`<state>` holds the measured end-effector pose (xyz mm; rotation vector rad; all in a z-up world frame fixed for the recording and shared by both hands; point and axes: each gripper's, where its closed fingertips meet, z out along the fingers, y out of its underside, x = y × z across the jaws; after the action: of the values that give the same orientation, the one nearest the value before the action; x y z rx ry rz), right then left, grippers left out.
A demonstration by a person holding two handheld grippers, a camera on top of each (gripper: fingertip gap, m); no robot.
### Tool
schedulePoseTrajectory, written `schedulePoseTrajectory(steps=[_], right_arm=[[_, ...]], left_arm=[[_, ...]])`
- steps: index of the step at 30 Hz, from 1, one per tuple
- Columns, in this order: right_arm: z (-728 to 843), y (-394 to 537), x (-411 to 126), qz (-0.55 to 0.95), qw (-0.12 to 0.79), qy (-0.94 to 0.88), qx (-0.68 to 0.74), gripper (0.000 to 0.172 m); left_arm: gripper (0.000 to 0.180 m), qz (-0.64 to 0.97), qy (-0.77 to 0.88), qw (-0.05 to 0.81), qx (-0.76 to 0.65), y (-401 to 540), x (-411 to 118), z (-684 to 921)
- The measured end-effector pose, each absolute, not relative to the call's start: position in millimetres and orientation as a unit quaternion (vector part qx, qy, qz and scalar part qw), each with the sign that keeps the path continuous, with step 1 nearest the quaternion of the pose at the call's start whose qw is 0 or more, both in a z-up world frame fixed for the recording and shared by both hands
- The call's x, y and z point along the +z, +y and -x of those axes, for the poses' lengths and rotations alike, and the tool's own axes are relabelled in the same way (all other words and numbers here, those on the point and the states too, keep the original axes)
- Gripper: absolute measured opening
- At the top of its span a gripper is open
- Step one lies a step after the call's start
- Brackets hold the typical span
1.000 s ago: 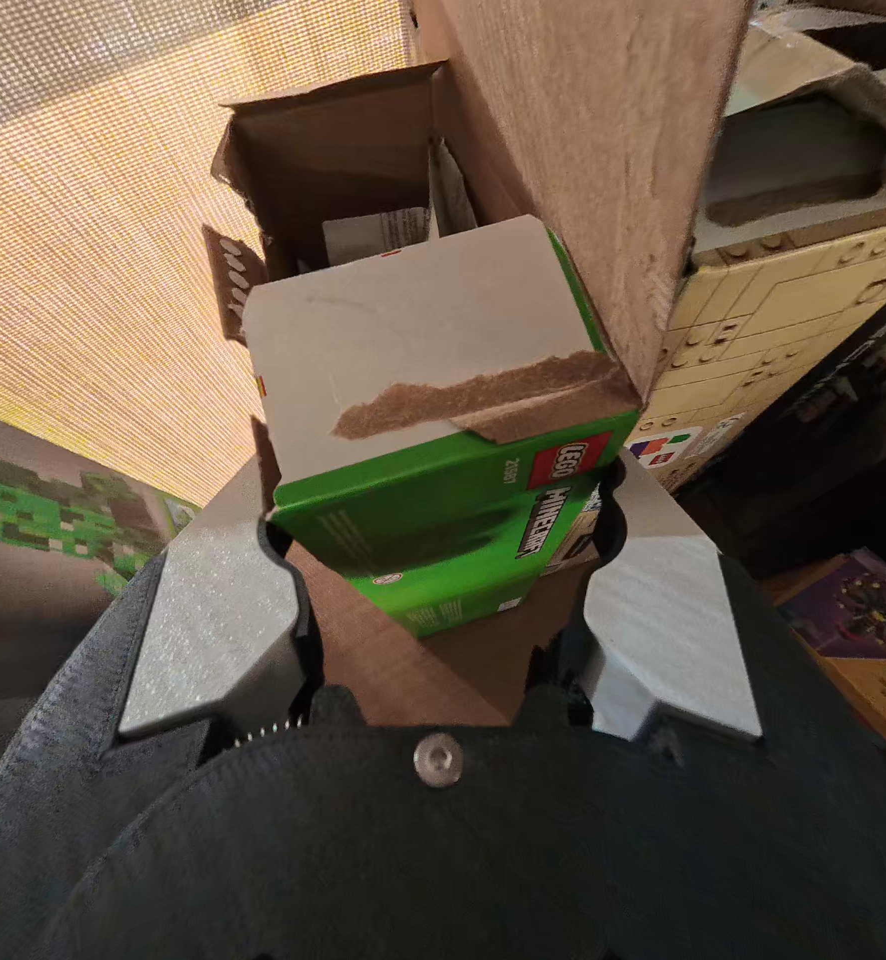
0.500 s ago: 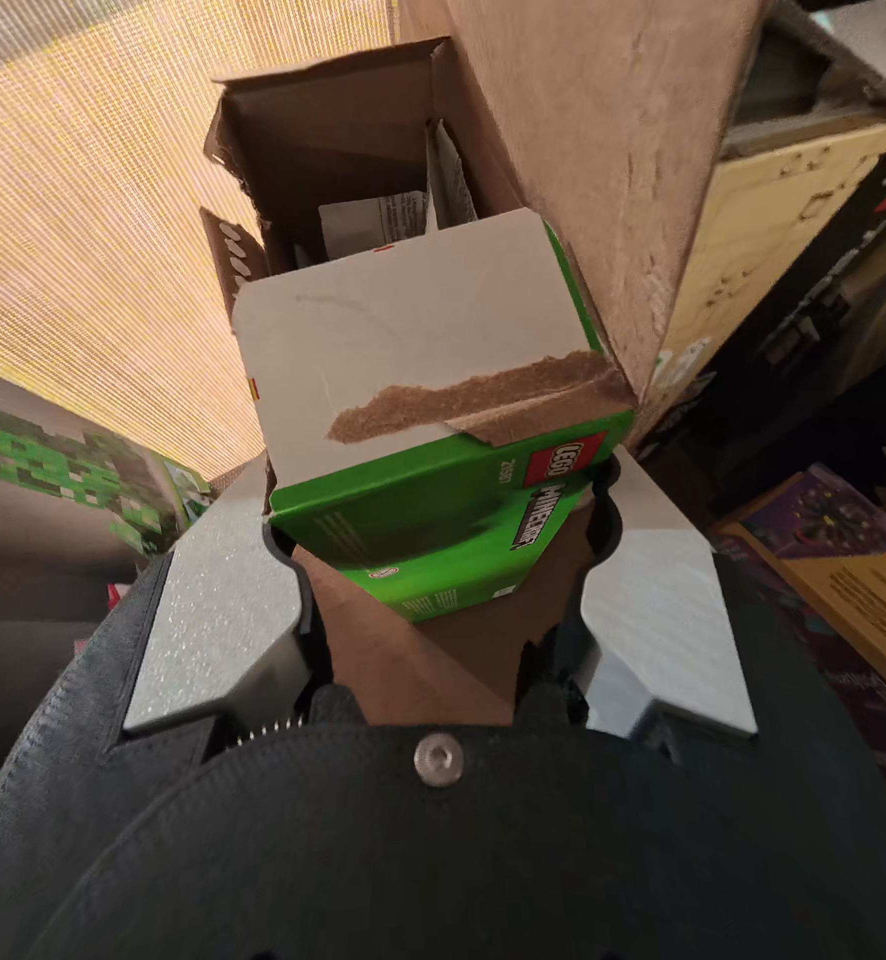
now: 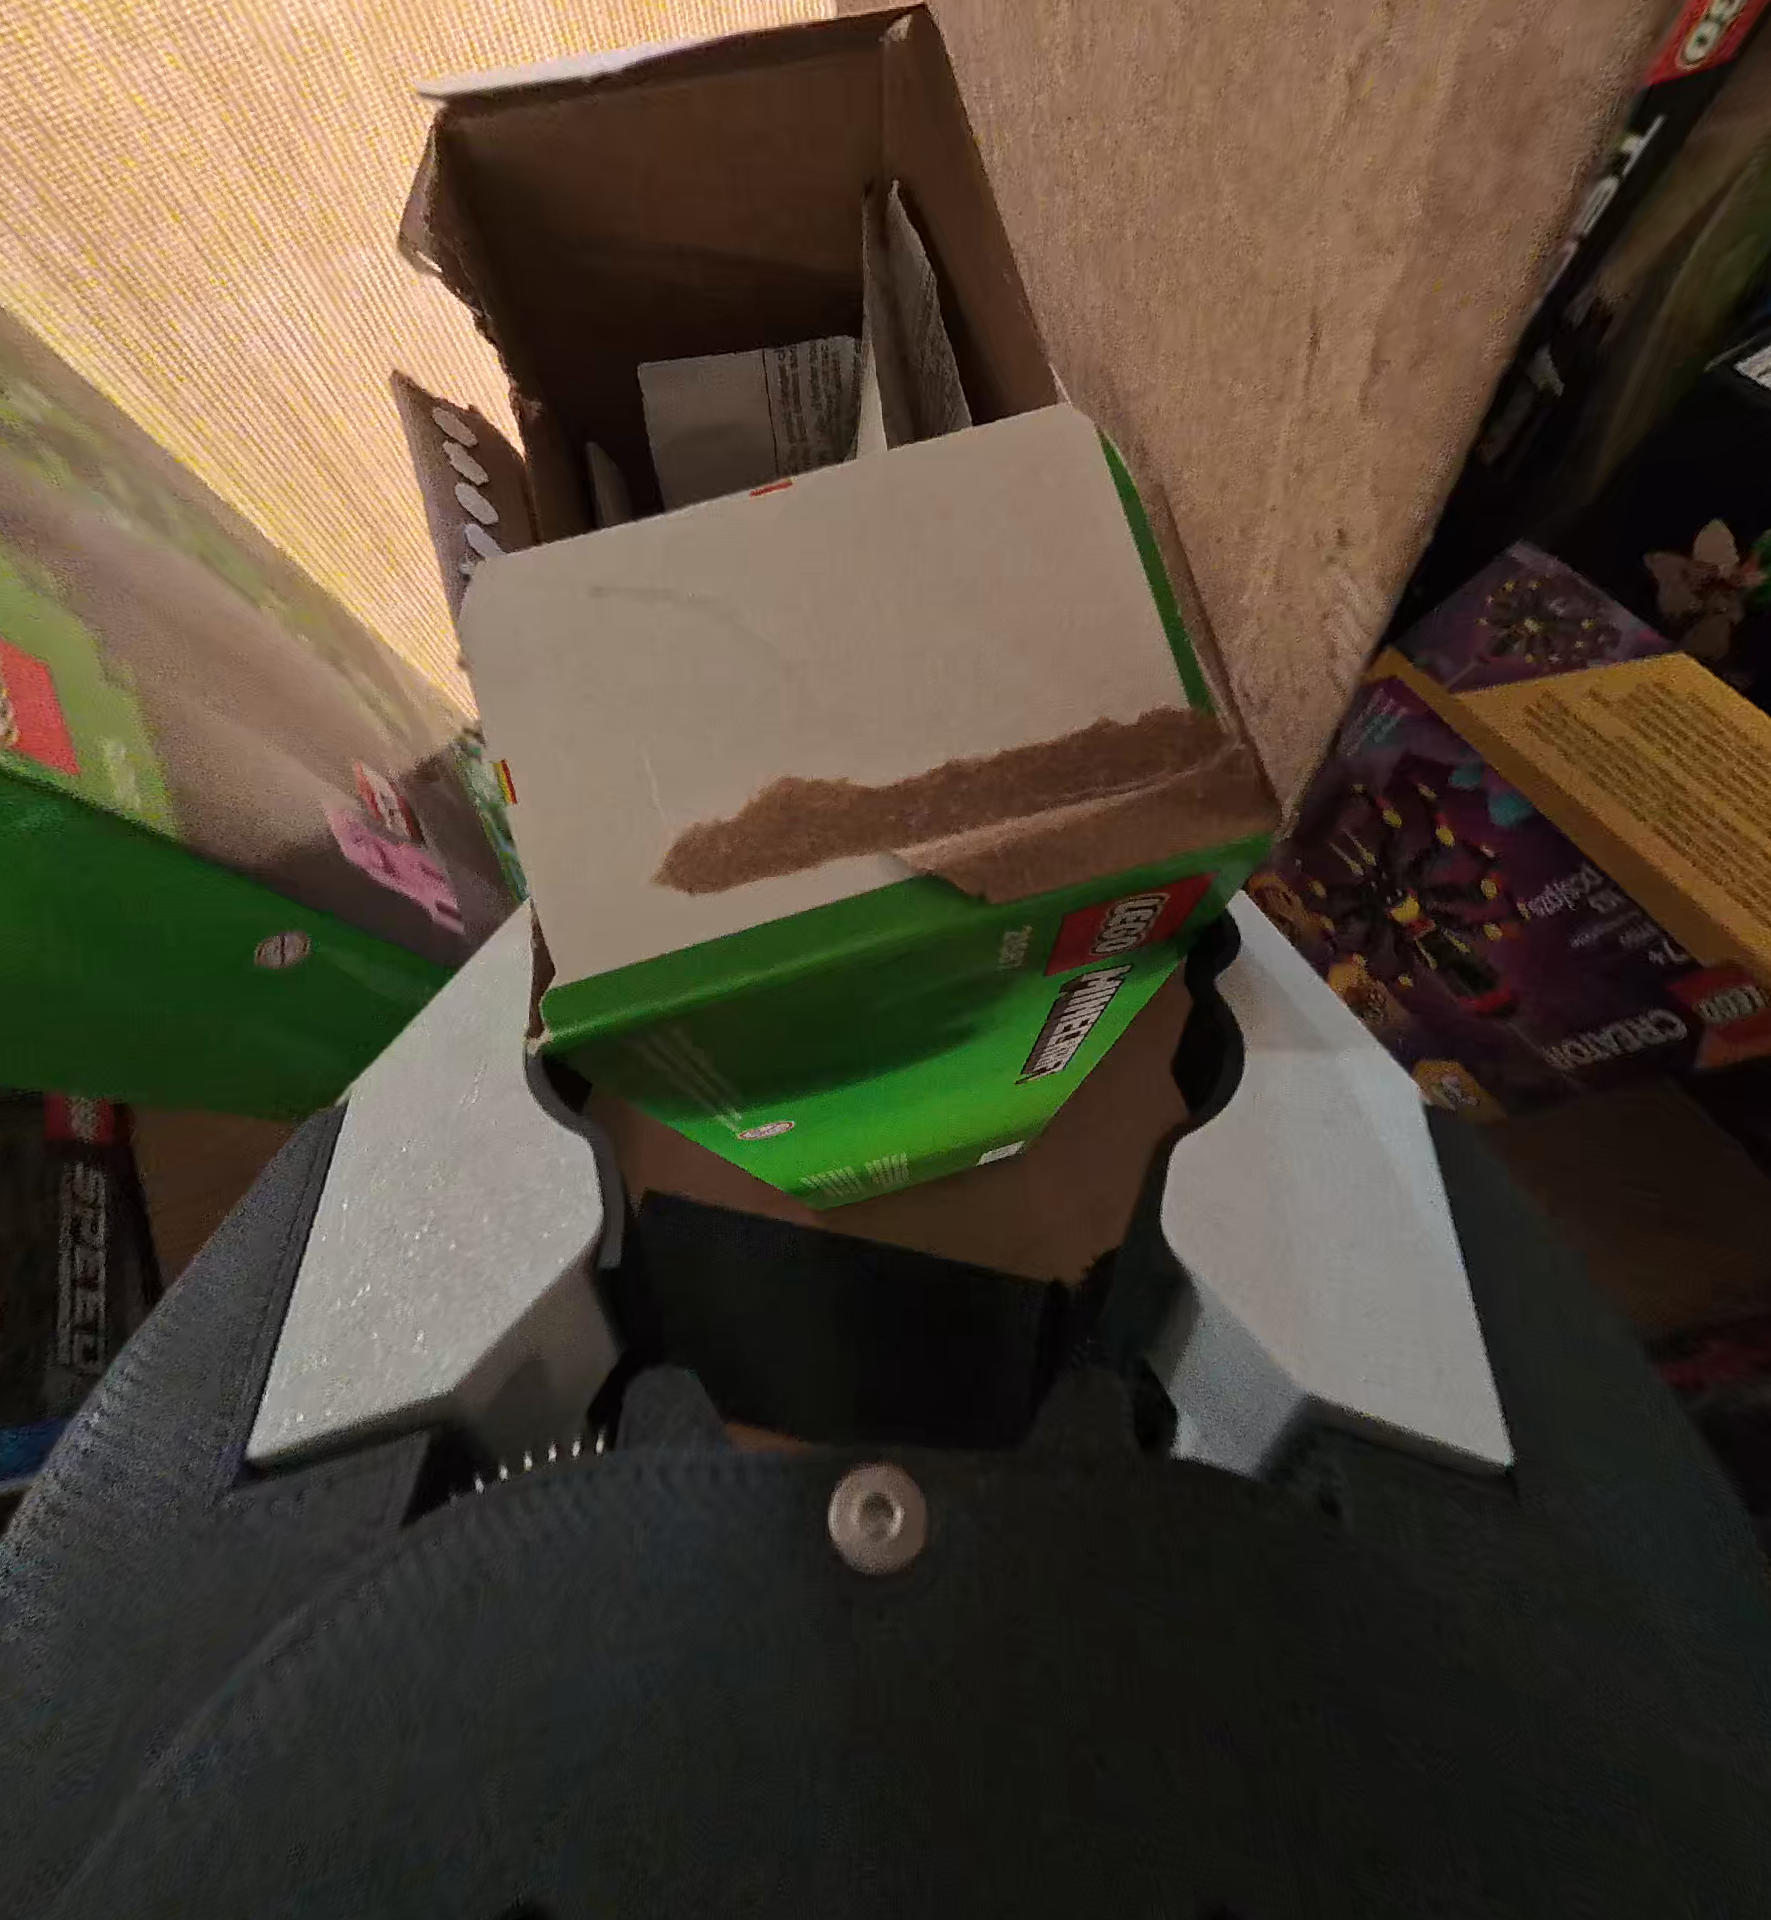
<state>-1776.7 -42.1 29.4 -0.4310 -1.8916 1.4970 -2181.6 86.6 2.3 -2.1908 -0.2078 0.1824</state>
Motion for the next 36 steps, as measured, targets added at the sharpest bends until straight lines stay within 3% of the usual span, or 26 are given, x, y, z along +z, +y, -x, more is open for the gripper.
schedulePoseTrajectory(steps=[1,6,12,18,27,36], right_arm=[[1776,-44,29,0.162,0.336,-0.728,0.576,0.056],[1777,-51,27,0.155,0.330,-0.731,0.576,0.057],[1781,-58,28,0.160,0.334,-0.731,0.574,0.057],[1794,-72,28,0.176,0.346,-0.729,0.564,0.056],[1842,-96,37,0.236,0.399,-0.724,0.511,0.056],[1910,-39,103,0.367,0.494,-0.684,0.391,0.070]], left_arm=[[0.114,0.887,-0.084,0.449,0.074,81,2,2180],[0.119,0.891,-0.083,0.440,0.077,62,2,2171],[0.158,0.862,-0.098,0.486,0.105,70,16,2165],[0.155,0.847,-0.124,0.487,0.171,78,13,2185],[0.140,0.830,-0.061,0.534,0.152,94,17,2178],[0.140,0.825,-0.001,0.555,0.104,92,18,2148]])
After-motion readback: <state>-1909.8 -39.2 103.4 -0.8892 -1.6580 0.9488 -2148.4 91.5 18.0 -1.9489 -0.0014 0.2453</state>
